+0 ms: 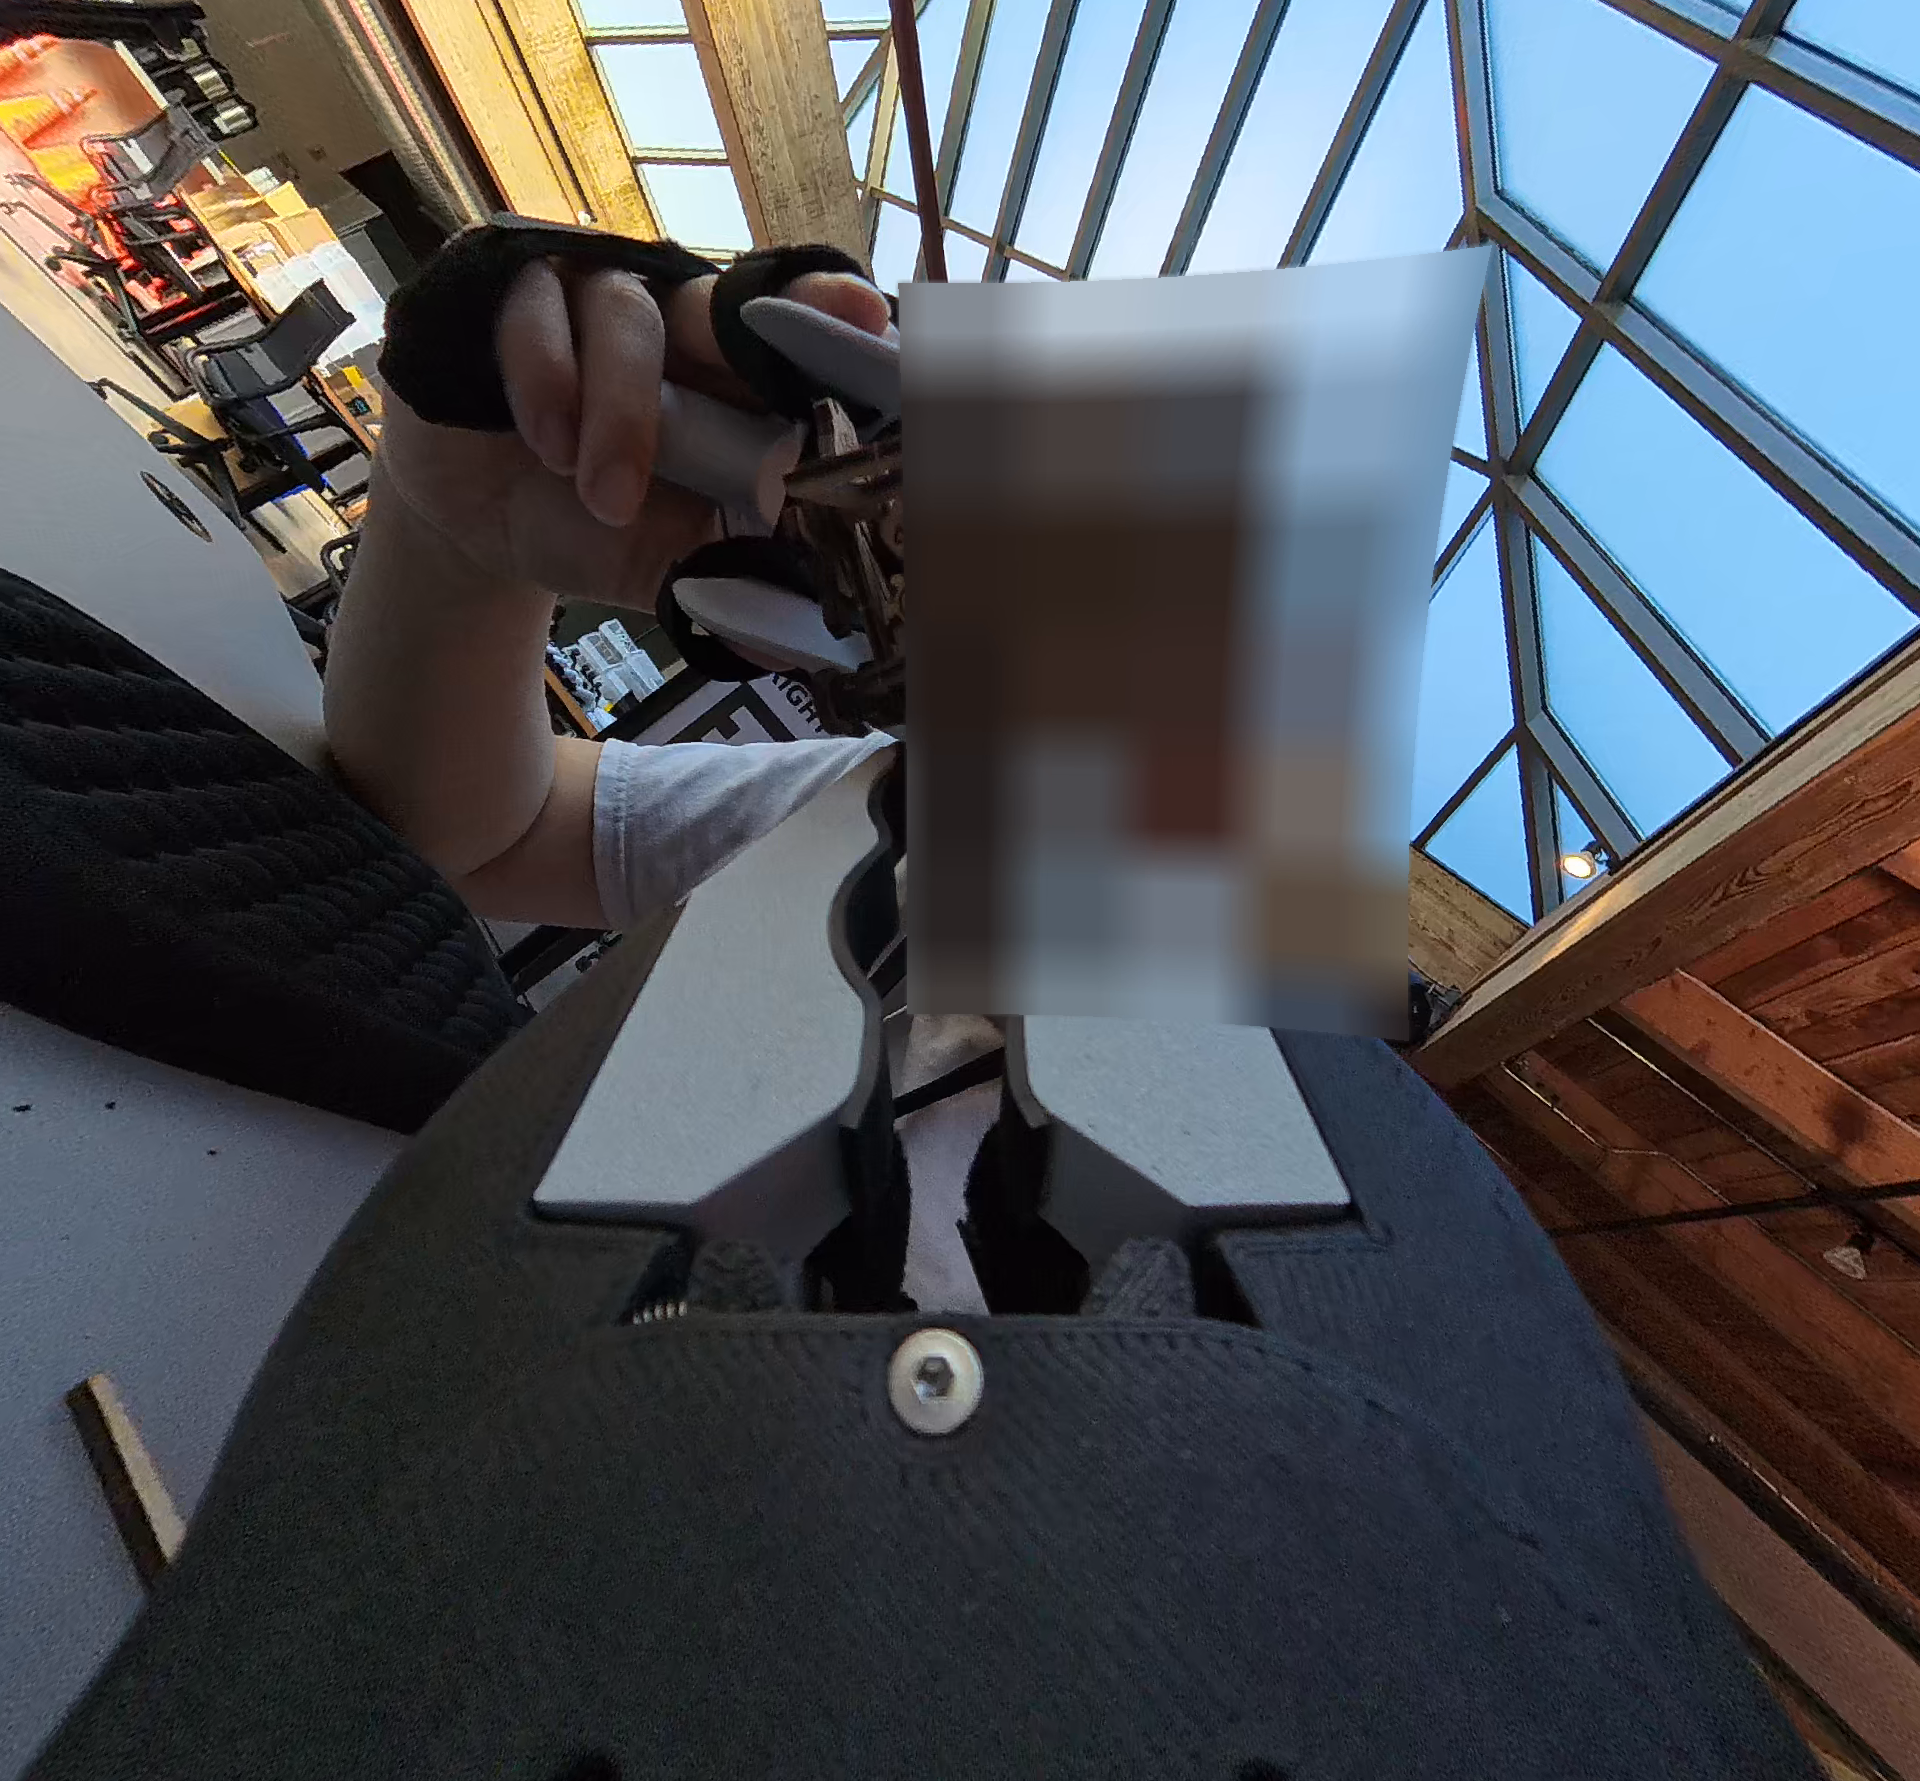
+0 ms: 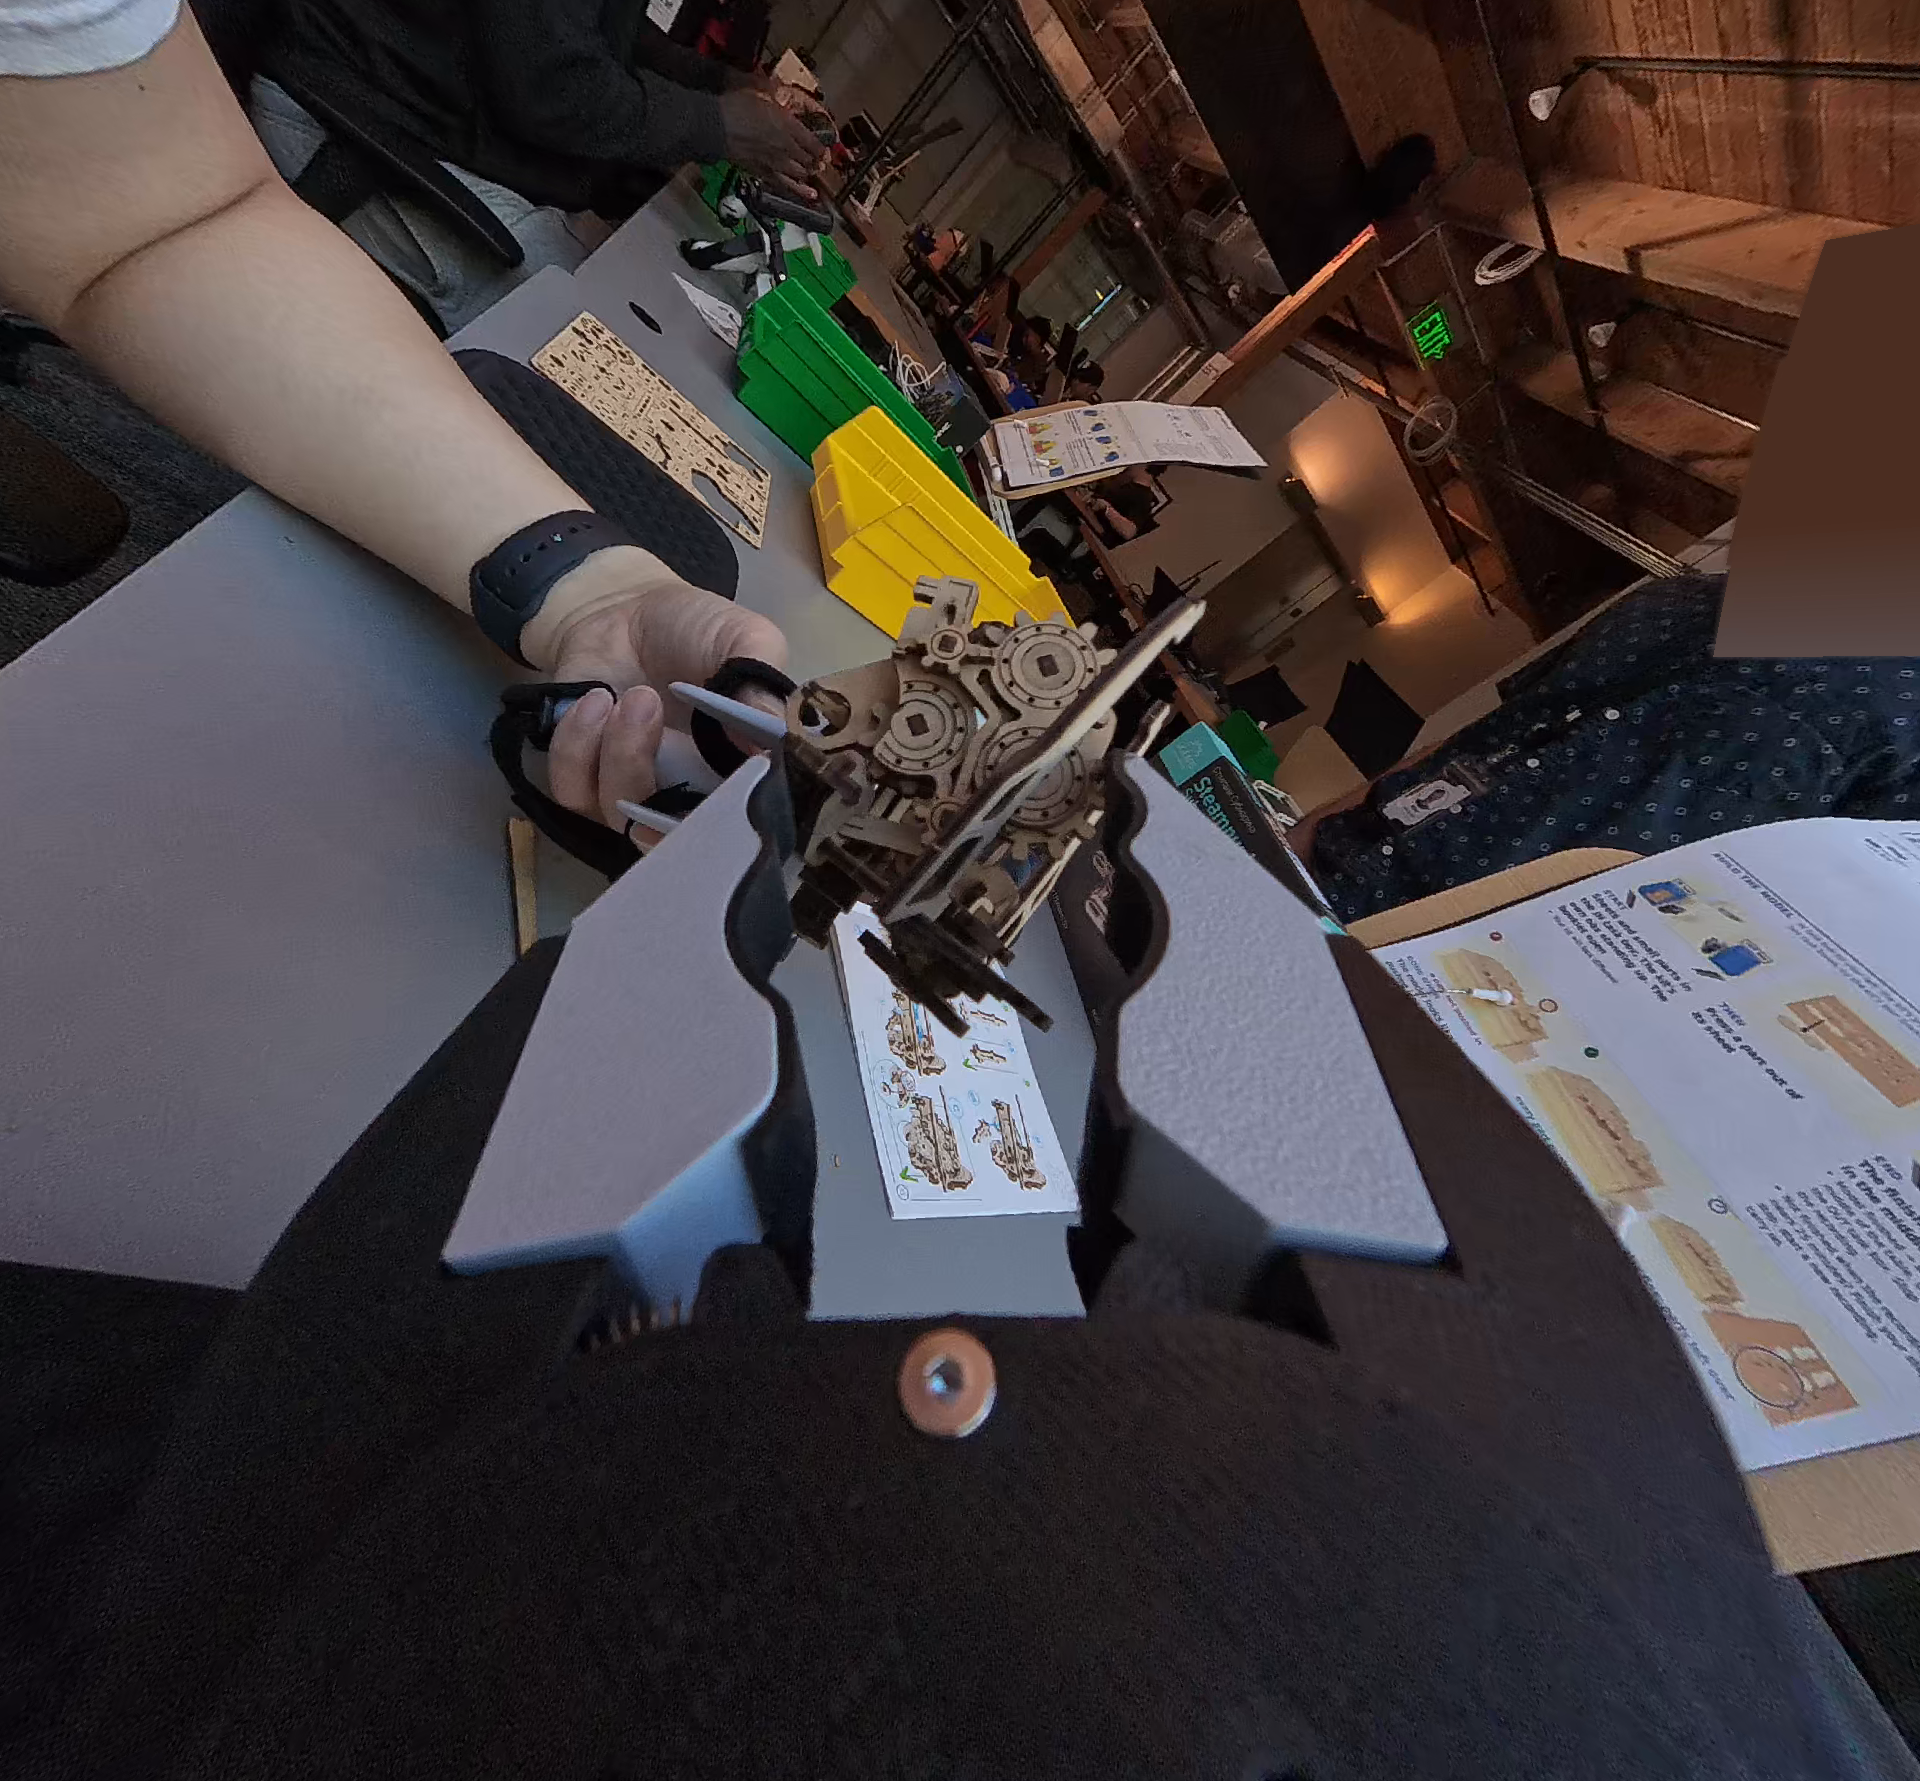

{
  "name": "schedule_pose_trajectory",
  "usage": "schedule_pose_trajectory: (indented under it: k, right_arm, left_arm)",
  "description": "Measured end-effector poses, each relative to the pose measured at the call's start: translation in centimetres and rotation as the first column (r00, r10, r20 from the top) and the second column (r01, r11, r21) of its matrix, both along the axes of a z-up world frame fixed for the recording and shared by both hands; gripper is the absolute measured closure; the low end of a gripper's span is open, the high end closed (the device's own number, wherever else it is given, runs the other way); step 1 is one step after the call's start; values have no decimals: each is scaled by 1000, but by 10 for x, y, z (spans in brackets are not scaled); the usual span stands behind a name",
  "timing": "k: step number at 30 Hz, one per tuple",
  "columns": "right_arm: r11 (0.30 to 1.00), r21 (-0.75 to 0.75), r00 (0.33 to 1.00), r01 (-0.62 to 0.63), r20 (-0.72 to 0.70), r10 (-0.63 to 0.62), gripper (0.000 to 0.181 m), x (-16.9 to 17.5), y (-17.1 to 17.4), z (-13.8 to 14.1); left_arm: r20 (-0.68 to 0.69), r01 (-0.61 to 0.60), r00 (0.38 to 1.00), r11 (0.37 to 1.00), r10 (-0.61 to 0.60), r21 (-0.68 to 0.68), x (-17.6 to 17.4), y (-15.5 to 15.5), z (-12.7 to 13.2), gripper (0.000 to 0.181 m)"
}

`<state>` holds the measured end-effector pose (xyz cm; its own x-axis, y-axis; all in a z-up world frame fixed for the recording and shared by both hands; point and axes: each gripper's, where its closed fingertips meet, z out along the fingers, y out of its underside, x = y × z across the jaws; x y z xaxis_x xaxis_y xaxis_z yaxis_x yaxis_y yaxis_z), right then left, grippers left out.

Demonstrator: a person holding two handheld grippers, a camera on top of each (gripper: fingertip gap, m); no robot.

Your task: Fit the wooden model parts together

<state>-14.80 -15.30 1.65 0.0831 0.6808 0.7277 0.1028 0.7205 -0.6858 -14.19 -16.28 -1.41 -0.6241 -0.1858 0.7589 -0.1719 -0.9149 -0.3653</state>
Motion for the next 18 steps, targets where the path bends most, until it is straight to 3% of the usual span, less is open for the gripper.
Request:
schedule_pose_trajectory:
  k: [10,15,18]
  right_arm:
    - [1000,-1,999,31,-32,-31,126,-1,4,4]
    - [997,-81,999,2,-34,-5,113,-1,6,4]
    - [996,-93,1000,-6,-22,3,119,-1,5,2]
  left_arm:
    - [25,-14,1000,1000,14,-11,-2,3,3,169]
    - [31,0,1000,1000,0,-12,-3,2,3,169]
    - [30,0,1000,1000,0,-19,-3,3,3,170]
